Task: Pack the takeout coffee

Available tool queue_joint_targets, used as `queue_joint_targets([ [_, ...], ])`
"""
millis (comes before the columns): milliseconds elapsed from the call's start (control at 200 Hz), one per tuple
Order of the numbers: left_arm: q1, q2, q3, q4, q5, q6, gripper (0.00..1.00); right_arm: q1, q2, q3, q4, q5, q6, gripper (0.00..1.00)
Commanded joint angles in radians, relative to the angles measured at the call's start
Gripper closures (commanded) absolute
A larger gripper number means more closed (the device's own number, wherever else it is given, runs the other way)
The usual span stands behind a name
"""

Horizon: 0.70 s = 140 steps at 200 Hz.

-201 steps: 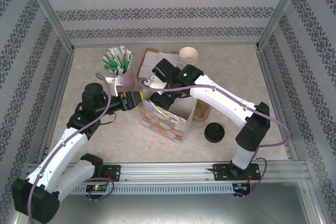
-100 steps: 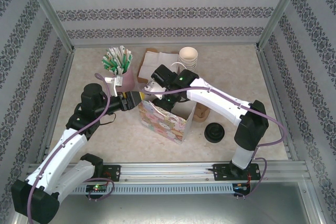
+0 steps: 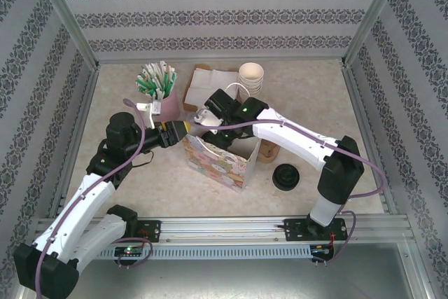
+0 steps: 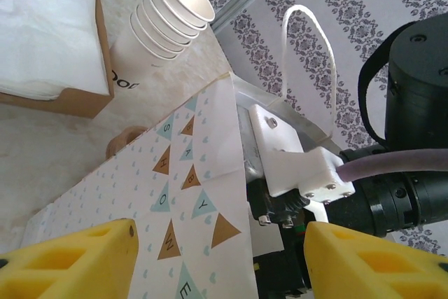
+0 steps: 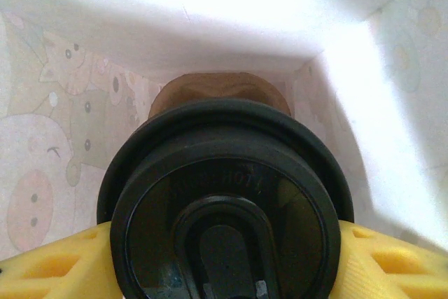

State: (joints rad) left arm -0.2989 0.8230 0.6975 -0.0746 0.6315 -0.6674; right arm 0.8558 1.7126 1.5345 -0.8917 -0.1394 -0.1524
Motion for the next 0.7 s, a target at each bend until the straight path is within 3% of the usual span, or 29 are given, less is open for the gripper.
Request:
queue_joint_targets([
  [0, 0.008, -0.019, 0.007, -0.016, -0.03, 0.019, 0.35, 0.023, 0.021, -0.064, -0.062, 0.025, 0.004, 0.45],
  [280, 0.007, -0.032, 0.023, -0.058, -0.108, 0.034, 0.36, 0.032, 0.015, -0.106, -0.101, 0.133, -0.023, 0.45],
  [465, 0.006, -0.041, 0.03, -0.076, -0.149, 0.025, 0.36, 0.029, 0.026, -0.132, -0.094, 0.075, 0.001, 0.46],
  [694, 0.006, -0.041, 0.026, -0.072, -0.158, 0.016, 0.36, 0.024, -0.005, -0.155, -0.056, -0.104, 0.042, 0.46],
])
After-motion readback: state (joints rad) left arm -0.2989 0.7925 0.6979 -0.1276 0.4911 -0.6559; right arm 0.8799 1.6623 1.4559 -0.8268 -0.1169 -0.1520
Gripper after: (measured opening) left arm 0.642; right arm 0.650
